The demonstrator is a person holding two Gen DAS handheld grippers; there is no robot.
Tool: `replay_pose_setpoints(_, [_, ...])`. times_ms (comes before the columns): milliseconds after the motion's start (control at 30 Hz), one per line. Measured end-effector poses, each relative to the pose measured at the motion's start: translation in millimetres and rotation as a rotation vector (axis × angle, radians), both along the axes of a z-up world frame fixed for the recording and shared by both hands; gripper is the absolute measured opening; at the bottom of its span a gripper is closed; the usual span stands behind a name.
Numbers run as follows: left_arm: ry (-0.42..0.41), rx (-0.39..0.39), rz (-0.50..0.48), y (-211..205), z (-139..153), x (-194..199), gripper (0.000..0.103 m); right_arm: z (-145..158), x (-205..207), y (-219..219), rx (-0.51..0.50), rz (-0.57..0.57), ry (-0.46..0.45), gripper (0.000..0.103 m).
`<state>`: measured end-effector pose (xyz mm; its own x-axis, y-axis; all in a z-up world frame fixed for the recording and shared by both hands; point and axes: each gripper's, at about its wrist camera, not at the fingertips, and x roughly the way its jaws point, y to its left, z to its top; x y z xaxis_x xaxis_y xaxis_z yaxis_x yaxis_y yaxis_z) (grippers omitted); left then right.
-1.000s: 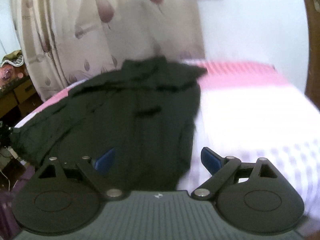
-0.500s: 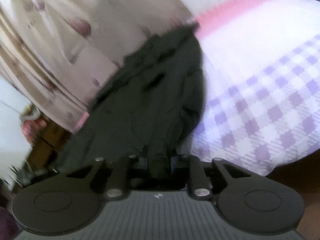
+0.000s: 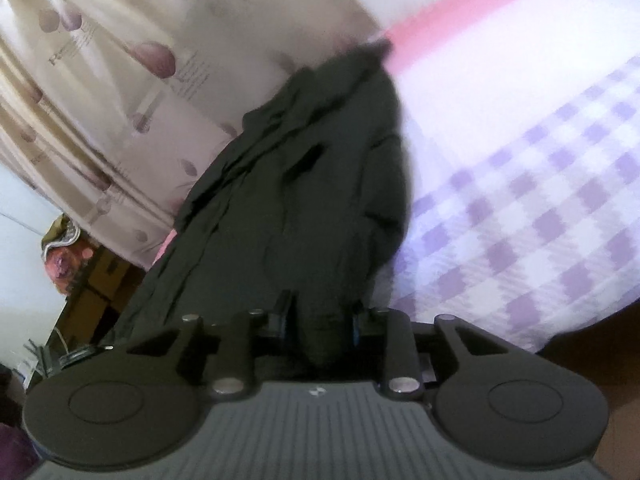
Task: Fold large clothes
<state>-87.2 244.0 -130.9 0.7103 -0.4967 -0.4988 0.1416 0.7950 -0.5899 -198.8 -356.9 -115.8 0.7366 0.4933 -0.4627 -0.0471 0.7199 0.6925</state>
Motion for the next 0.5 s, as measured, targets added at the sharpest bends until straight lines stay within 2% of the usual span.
replay_pose_setpoints(33, [-0.022,0.007,0.000,-1.1,3.6,-2.9,0.012,0.1,-0.1,-0.4,0.007,0.001,-0.005,0.017])
replay_pose_setpoints(133, [-0.078,-0.011,-0.015,-0.6,21.9,-13.2,0.011,12.4,-6.7,-8.2,0.086,0.005,-0.063,0.012])
replay_pose_setpoints(367, [-0.243,-0.072,-0.097,-6.5,65.4,-59.8,0.011,51.6,-36.0,-21.6,0.187,0.004,-0.168,0.012])
replay_pose_setpoints(433, [-0.257,-0.084,-0.104,-7.8,72.8,-69.8,0.011,58.7,-44.1,-21.9,0.214,0.004,-0.190,0.012])
replay_pose_setpoints(500, [-0.277,-0.134,-0.085,-4.0,78.6,-73.9,0.011,66.0,-50.6,-25.4,0.243,-0.006,-0.209,0.012])
